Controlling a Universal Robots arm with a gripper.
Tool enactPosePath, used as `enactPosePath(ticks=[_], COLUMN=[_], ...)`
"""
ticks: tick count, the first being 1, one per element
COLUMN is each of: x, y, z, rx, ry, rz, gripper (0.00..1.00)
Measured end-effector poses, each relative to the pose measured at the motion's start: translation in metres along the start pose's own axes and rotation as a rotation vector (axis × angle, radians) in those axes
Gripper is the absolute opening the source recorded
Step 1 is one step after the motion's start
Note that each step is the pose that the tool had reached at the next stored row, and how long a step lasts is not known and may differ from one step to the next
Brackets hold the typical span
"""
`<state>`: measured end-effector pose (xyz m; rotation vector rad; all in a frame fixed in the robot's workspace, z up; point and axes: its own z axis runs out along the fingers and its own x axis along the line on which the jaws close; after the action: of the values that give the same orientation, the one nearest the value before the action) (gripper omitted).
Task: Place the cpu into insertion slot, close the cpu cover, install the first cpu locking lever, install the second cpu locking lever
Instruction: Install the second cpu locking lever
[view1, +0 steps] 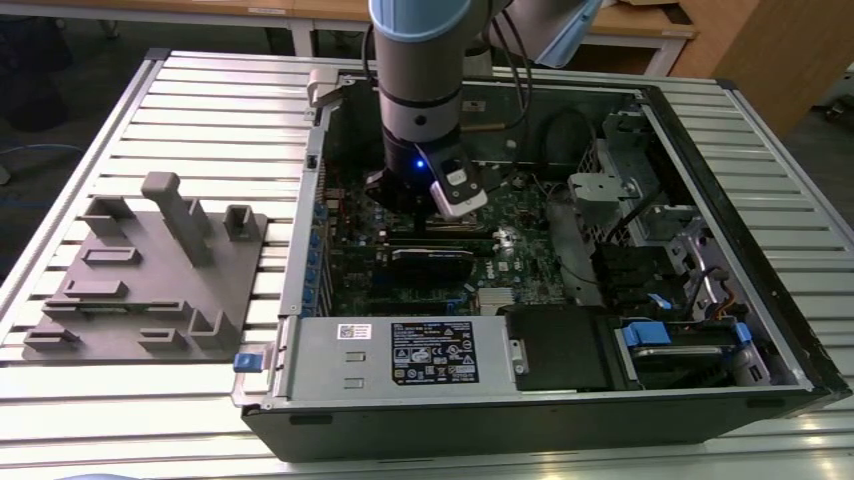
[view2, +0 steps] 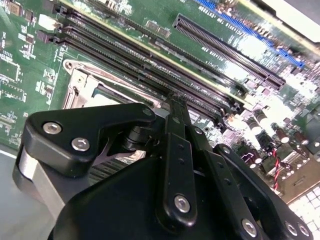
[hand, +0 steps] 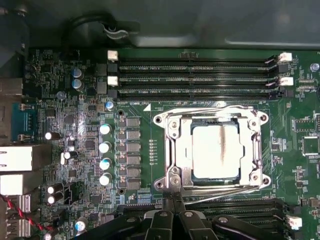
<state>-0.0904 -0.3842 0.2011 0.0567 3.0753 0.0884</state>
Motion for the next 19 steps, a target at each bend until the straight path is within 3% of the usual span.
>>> enactPosePath(ticks=[6, 9, 11, 17, 19], x=[0.0000, 0.0000, 0.0000, 0.0012, 0.0021], y=[-0.0013, -0.0021, -0.0028, -0.0052, -0.0056], z=[0.0007, 0.0009, 0.0011, 0.0030, 0.0032], rx=[-0.0174, -0.0451, -0.0588, -0.0657, -0.0743], ry=[0.0006, 0.0017, 0.0020, 0.0026, 0.0027], rz=[0.001, 0.003, 0.004, 0.004, 0.005], gripper=[0.10, 0.10, 0.10, 0.10, 0.10])
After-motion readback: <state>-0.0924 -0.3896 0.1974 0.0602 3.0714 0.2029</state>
